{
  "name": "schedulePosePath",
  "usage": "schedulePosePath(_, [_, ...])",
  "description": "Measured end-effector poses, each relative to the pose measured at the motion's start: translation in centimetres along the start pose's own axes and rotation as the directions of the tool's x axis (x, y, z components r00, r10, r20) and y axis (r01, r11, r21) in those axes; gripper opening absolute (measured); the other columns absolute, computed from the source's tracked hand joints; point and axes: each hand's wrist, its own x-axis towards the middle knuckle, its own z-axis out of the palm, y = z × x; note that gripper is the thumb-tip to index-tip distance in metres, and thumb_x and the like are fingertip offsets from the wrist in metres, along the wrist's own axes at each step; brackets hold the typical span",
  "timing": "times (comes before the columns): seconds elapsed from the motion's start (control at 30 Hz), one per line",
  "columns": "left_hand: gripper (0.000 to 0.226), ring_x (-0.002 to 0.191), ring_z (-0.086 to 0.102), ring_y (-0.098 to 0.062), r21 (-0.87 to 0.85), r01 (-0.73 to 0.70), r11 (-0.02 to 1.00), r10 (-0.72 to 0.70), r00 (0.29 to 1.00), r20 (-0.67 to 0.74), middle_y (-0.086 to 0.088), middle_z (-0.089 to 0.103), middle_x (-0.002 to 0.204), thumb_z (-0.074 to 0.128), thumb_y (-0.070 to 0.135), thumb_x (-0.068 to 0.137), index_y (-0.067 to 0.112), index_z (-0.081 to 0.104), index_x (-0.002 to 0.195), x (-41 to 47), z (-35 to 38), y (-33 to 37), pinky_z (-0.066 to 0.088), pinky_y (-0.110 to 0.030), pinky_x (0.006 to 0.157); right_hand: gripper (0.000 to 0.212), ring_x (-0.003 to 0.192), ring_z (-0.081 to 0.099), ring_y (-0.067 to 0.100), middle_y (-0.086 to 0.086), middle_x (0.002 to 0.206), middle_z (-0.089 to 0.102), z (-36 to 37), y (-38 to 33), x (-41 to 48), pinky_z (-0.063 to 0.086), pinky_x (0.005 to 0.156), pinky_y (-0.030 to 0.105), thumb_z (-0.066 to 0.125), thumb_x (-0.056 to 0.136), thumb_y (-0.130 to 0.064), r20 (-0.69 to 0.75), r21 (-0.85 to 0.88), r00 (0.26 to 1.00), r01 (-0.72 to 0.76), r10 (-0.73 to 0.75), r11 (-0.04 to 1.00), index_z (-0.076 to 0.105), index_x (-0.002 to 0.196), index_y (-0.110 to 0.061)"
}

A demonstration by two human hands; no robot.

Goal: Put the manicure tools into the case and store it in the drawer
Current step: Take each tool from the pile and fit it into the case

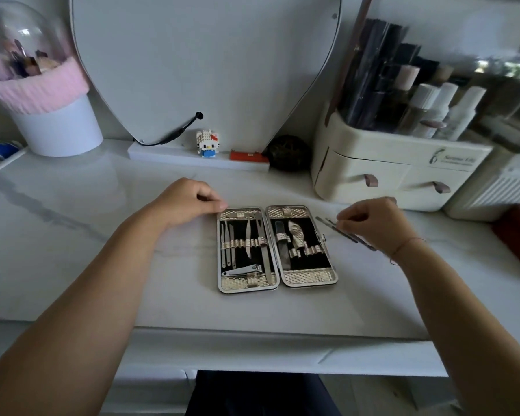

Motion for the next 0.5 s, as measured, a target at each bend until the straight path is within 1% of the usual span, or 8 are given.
schedulePosePath(0.07, [0.013, 0.090, 0.062, -0.008, -0.021, 0.002, 1.000, -0.002, 1.000, -0.001, 0.005, 0.072, 0.091, 0.077, 0.027, 0.075, 0.018, 0.075, 0.084, -0.1, 0.0, 0.0, 0.040, -0.025, 0.087, 0.013, 0.063, 0.058, 0.007, -0.004, 0.067, 0.064, 0.4, 0.6, 0.1, 0.049, 0.067, 0.022, 0.077, 0.071, -0.021, 0.012, -0.081, 1.000, -0.011, 0.012, 0.997, 0.073, 0.082, -0.014])
schedulePosePath(0.13, [0.011, 0.088, 0.061, -0.006, -0.030, -0.002, 1.000, 0.002, 1.000, -0.002, 0.006, 0.071, 0.089, 0.077, 0.026, 0.076, 0.019, 0.075, 0.084, -0.2, 0.0, 0.1, 0.039, -0.023, 0.084, 0.012, 0.064, 0.056, 0.014, -0.002, 0.065, 0.060, 0.7, 0.4, 0.2, 0.048, 0.068, 0.029, 0.077, 0.071, -0.023, -0.022, -0.093, 1.000, -0.006, 0.004, 0.996, 0.070, 0.079, -0.018])
schedulePosePath(0.2, [0.008, 0.085, 0.060, -0.002, -0.029, -0.005, 1.000, 0.005, 1.000, -0.003, 0.009, 0.070, 0.086, 0.076, 0.025, 0.076, 0.021, 0.075, 0.084, -0.3, 0.1, 0.2, 0.038, -0.020, 0.080, 0.009, 0.058, 0.048, 0.012, -0.003, 0.061, 0.053, 1.0, 0.1, 0.3, 0.043, 0.060, 0.028, 0.075, 0.073, -0.023, -0.031, -0.111, 0.999, 0.040, -0.043, 0.993, 0.067, 0.075, -0.022])
schedulePosePath(0.27, [0.008, 0.085, 0.060, -0.002, -0.032, -0.005, 0.999, 0.005, 1.000, -0.003, 0.009, 0.070, 0.086, 0.076, 0.025, 0.076, 0.021, 0.075, 0.084, -0.3, 0.1, 0.2, 0.038, -0.019, 0.079, 0.004, 0.055, 0.044, 0.007, -0.006, 0.060, 0.050, 1.2, -0.3, 0.6, 0.035, 0.051, 0.021, 0.075, 0.074, -0.023, -0.004, -0.145, 0.997, 0.075, -0.076, 0.987, 0.070, 0.075, -0.023])
schedulePosePath(0.3, [0.009, 0.085, 0.060, -0.003, -0.034, -0.005, 0.999, 0.005, 1.000, -0.002, 0.009, 0.070, 0.087, 0.076, 0.025, 0.076, 0.021, 0.075, 0.084, -0.3, 0.1, 0.2, 0.038, -0.019, 0.079, 0.004, 0.054, 0.044, 0.006, -0.008, 0.059, 0.050, 1.3, -0.4, 0.8, 0.032, 0.050, 0.018, 0.075, 0.074, -0.024, 0.005, -0.147, 0.997, 0.074, -0.074, 0.986, 0.072, 0.076, -0.022])
schedulePosePath(0.4, [0.009, 0.085, 0.060, -0.003, -0.044, -0.004, 0.999, 0.004, 1.000, -0.004, 0.008, 0.070, 0.086, 0.077, 0.024, 0.076, 0.020, 0.075, 0.084, -0.2, 0.1, 0.1, 0.038, -0.018, 0.079, 0.008, 0.052, 0.047, 0.004, -0.008, 0.058, 0.055, 1.2, -0.7, 1.2, 0.034, 0.050, 0.016, 0.076, 0.073, -0.022, 0.016, -0.114, 1.000, 0.020, -0.019, 0.993, 0.075, 0.078, -0.015])
schedulePosePath(0.47, [0.010, 0.086, 0.060, -0.005, -0.045, -0.004, 0.999, 0.003, 1.000, -0.006, 0.007, 0.070, 0.086, 0.077, 0.024, 0.076, 0.020, 0.075, 0.084, -0.1, 0.0, 0.0, 0.039, -0.019, 0.080, 0.009, 0.042, 0.050, 0.004, -0.013, 0.046, 0.054, 1.0, -0.9, 1.3, 0.035, 0.048, 0.017, 0.074, 0.074, -0.018, 0.038, -0.100, 0.999, -0.017, 0.021, 0.995, 0.075, 0.076, -0.009])
schedulePosePath(0.5, [0.010, 0.087, 0.061, -0.006, -0.044, -0.003, 0.999, 0.003, 1.000, -0.006, 0.006, 0.071, 0.087, 0.077, 0.024, 0.076, 0.019, 0.075, 0.084, -0.1, 0.0, 0.0, 0.039, -0.020, 0.082, 0.010, 0.037, 0.050, 0.002, -0.013, 0.038, 0.051, 1.0, -0.9, 1.3, 0.035, 0.046, 0.018, 0.072, 0.075, -0.016, 0.054, -0.099, 0.998, -0.030, 0.036, 0.995, 0.074, 0.075, -0.006])
